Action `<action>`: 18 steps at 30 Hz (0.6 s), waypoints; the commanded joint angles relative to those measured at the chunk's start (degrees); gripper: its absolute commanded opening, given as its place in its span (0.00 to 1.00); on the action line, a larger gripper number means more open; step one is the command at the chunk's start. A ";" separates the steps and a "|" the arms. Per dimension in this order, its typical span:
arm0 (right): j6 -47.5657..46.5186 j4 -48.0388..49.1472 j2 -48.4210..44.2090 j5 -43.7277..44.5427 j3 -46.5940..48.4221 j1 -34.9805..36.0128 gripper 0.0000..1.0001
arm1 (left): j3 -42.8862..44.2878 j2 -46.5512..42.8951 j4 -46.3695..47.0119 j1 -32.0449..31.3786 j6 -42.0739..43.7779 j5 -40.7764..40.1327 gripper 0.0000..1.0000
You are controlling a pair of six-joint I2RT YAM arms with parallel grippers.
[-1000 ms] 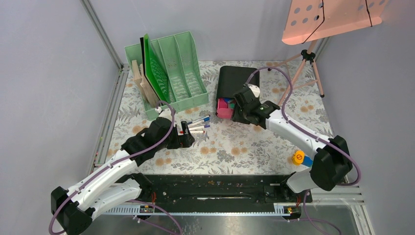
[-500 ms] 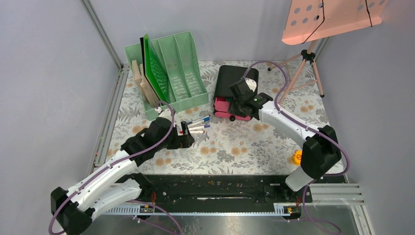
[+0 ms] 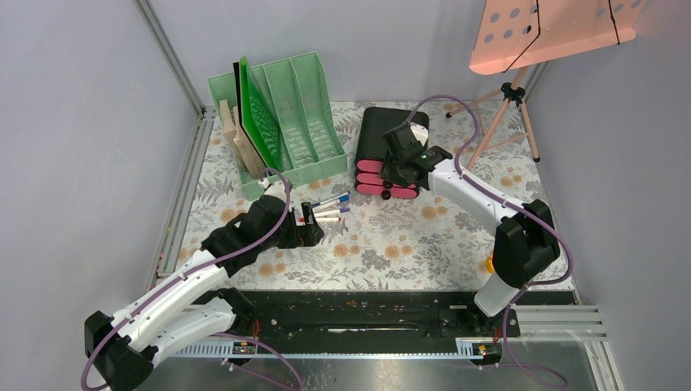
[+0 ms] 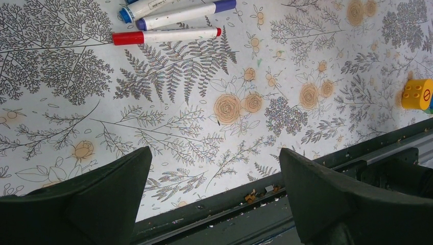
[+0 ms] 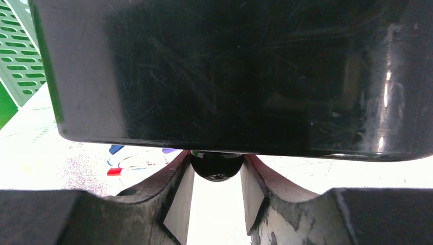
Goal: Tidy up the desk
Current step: Close the drawer in the storage box.
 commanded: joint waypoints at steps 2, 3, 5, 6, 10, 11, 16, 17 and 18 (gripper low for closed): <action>0.53 3.44 -0.34 1.50 3.55 -1.22 0.17 | 0.52 -0.17 1.30 0.11 0.77 0.73 0.99; 0.34 3.48 -0.26 1.07 3.78 -1.23 0.17 | 0.55 -0.03 1.24 0.18 0.85 0.72 0.99; 0.03 3.41 -0.17 0.68 3.89 -1.17 0.25 | 0.63 0.28 1.27 0.11 0.92 0.90 0.99; -0.14 3.44 -0.26 0.52 3.61 -1.18 0.29 | 0.76 0.37 1.24 0.15 0.94 0.89 0.99; -1.27 4.23 -2.48 0.18 0.92 -1.23 0.51 | 0.81 0.68 1.23 0.13 1.08 1.05 0.99; -1.43 4.46 -3.37 0.38 -0.07 -1.18 0.55 | 0.91 0.72 1.25 0.11 1.12 1.14 0.99; -2.97 5.52 -8.27 0.26 -5.61 -1.20 0.75 | 0.90 0.46 1.24 0.11 1.10 1.40 0.99; -3.57 5.82 -9.14 -0.08 -6.65 -1.20 0.78 | 0.83 0.47 1.27 0.14 1.12 1.42 0.99; -4.08 6.29 -9.82 -0.34 -7.78 -1.12 0.80 | 0.75 0.46 1.29 0.13 1.11 1.46 0.99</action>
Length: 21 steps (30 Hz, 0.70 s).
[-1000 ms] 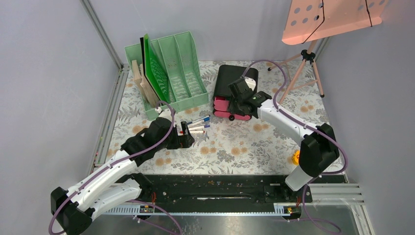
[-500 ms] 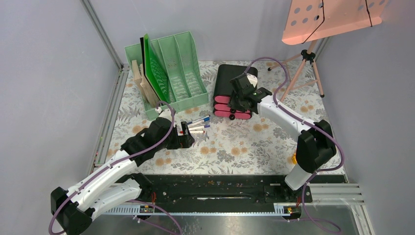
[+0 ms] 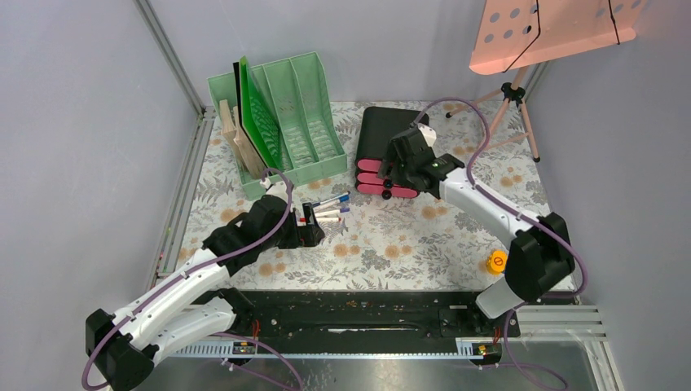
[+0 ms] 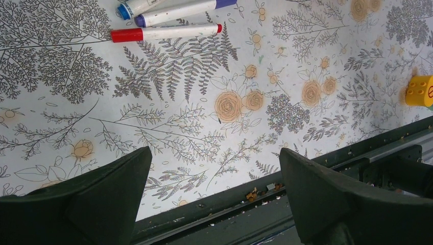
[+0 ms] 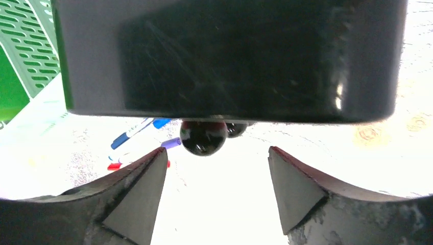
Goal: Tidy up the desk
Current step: Close the drawer in the storage box, then open the drawer in the storage box.
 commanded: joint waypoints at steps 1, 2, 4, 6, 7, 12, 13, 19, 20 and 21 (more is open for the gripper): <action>-2.50 2.96 -5.85 0.02 -4.30 -0.26 0.83 | 0.73 -0.24 1.31 0.12 0.86 1.08 0.99; -2.61 3.18 -6.57 0.02 -5.34 -0.26 0.85 | 0.69 -0.16 1.30 0.17 0.89 1.15 0.99; -2.64 3.38 -7.75 0.14 -7.20 -0.22 0.88 | 0.76 0.09 1.30 0.11 0.99 1.30 0.99; -2.75 3.44 -8.43 0.10 -8.72 -0.21 0.89 | 0.79 0.11 1.28 0.16 1.08 1.32 0.99; -2.82 3.55 -8.64 -0.16 -9.31 -0.18 0.89 | 0.76 0.15 1.38 0.12 1.08 1.39 0.99; -3.68 4.54 -8.80 -0.46 -11.37 0.45 0.89 | 0.86 -0.01 1.38 0.18 1.25 1.23 0.99; -3.86 4.76 -8.73 -0.31 -11.55 0.63 0.89 | 0.78 -0.02 1.39 0.12 1.23 1.16 0.99; -4.32 6.76 -6.96 -0.11 -12.10 1.27 0.89 | 0.38 0.07 1.42 0.11 1.17 0.89 0.99; -4.34 7.33 -6.51 -0.14 -12.25 1.36 0.89 | 0.25 0.09 1.39 0.11 1.17 0.83 0.99; -4.32 8.05 -6.21 -0.14 -12.38 1.50 0.88 | 0.23 0.07 1.39 0.17 1.17 0.81 0.99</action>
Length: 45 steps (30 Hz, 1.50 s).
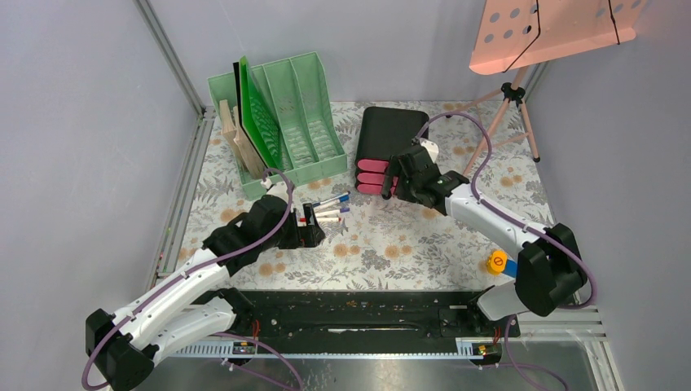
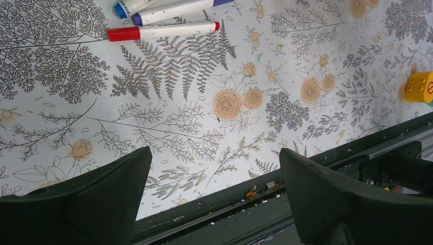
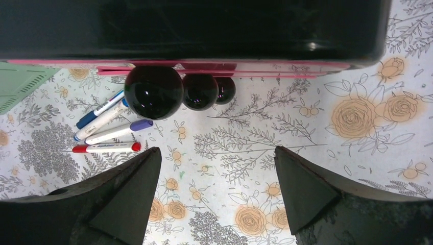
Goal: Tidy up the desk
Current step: Open the drawer in the storage box.
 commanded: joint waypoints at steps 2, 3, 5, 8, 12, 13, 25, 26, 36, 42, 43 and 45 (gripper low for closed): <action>-0.80 5.01 1.67 0.21 -0.29 1.11 0.88 | 0.06 0.01 1.39 0.15 0.73 0.15 0.99; -0.80 5.42 2.13 0.19 -0.10 1.29 0.88 | -0.04 -0.10 1.39 0.15 0.71 0.17 0.99; -0.84 6.47 3.10 -0.15 0.39 1.65 0.87 | -0.17 -0.40 1.39 0.12 0.56 0.09 0.99; -0.41 7.00 4.79 -0.14 1.46 1.94 0.86 | -0.37 -0.75 1.39 0.11 0.44 -0.02 0.99; 0.30 6.80 6.47 1.38 2.99 2.08 0.82 | -0.59 -0.85 1.17 0.14 0.49 -0.11 0.99; 0.92 6.10 6.81 2.70 3.34 2.17 0.82 | -0.59 -0.81 1.13 0.11 0.49 -0.20 0.99; 4.32 3.46 10.90 6.28 6.65 2.18 0.66 | -0.32 -1.04 0.02 0.14 0.97 -1.50 0.99; 4.63 3.04 11.25 6.42 6.96 2.18 0.64 | -0.33 -1.22 -0.01 0.14 0.96 -1.70 0.99; 6.09 0.73 11.79 8.82 8.11 2.11 0.37 | -0.35 -2.24 -0.81 0.18 1.12 -2.56 0.99; 4.10 0.25 10.86 9.81 7.55 2.08 0.30 | -0.84 -2.60 -0.81 0.12 0.88 -2.67 0.99; 3.63 0.27 10.76 9.77 7.38 2.14 0.30 | -0.91 -2.69 -0.81 0.13 0.88 -2.63 0.99; 2.11 1.05 9.97 9.36 6.61 2.19 0.30 | -1.14 -2.91 -0.79 0.17 0.80 -2.74 0.99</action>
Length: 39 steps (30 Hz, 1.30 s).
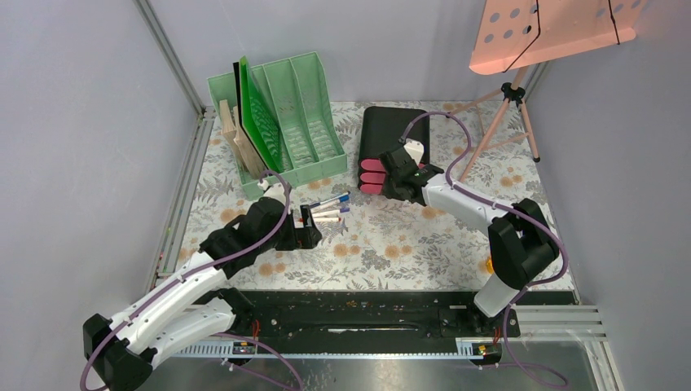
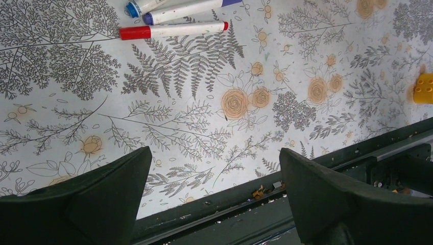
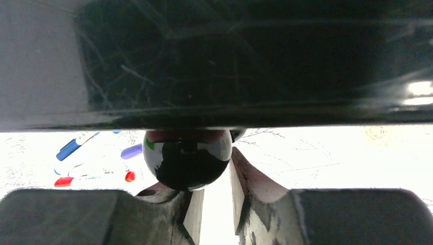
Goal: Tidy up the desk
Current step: Open the drawer in the storage box.
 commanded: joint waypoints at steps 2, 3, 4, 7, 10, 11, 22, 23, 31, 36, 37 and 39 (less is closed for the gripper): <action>-3.63 1.92 -2.83 4.57 -0.99 -0.09 0.39 | -1.06 -1.38 0.68 0.11 0.14 -1.46 0.99; -4.21 2.82 -3.42 4.78 -1.89 -0.06 0.43 | -1.20 -1.47 0.68 0.16 0.14 -1.45 0.99; -4.73 3.73 -3.91 5.18 -2.51 -0.04 0.47 | -1.30 -1.52 0.78 0.13 0.14 -1.46 0.99; -6.42 5.37 -4.23 5.60 -3.44 -0.01 0.56 | -1.43 -1.38 0.81 0.14 0.05 -1.38 0.99; -8.04 6.60 -3.51 5.08 -3.55 0.03 0.58 | -1.52 -1.32 0.92 0.13 0.05 -1.33 0.99; -8.43 6.91 -3.12 5.09 -3.52 0.08 0.58 | -1.45 -1.30 0.92 0.15 0.05 -1.29 0.99; -12.51 9.50 0.38 5.80 -2.21 0.34 0.57 | -1.20 -1.81 -0.28 0.11 0.53 -2.13 0.99; -12.61 9.16 0.87 5.91 -1.74 0.35 0.57 | -1.23 -1.91 -0.41 0.11 0.57 -2.36 0.99; -12.64 7.22 2.55 7.07 0.21 0.30 0.41 | -0.63 -1.65 -1.27 0.11 1.11 -2.48 0.99; -13.48 6.45 2.14 8.72 0.98 0.35 0.41 | -0.44 -1.41 -1.28 0.11 1.19 -2.45 0.99; -13.67 6.44 2.11 8.90 1.06 0.35 0.41 | -0.44 -1.39 -1.24 0.11 1.27 -2.38 0.99; -14.03 6.37 2.04 9.16 1.34 0.31 0.45 | -0.35 -1.39 -1.25 0.16 1.28 -2.42 0.99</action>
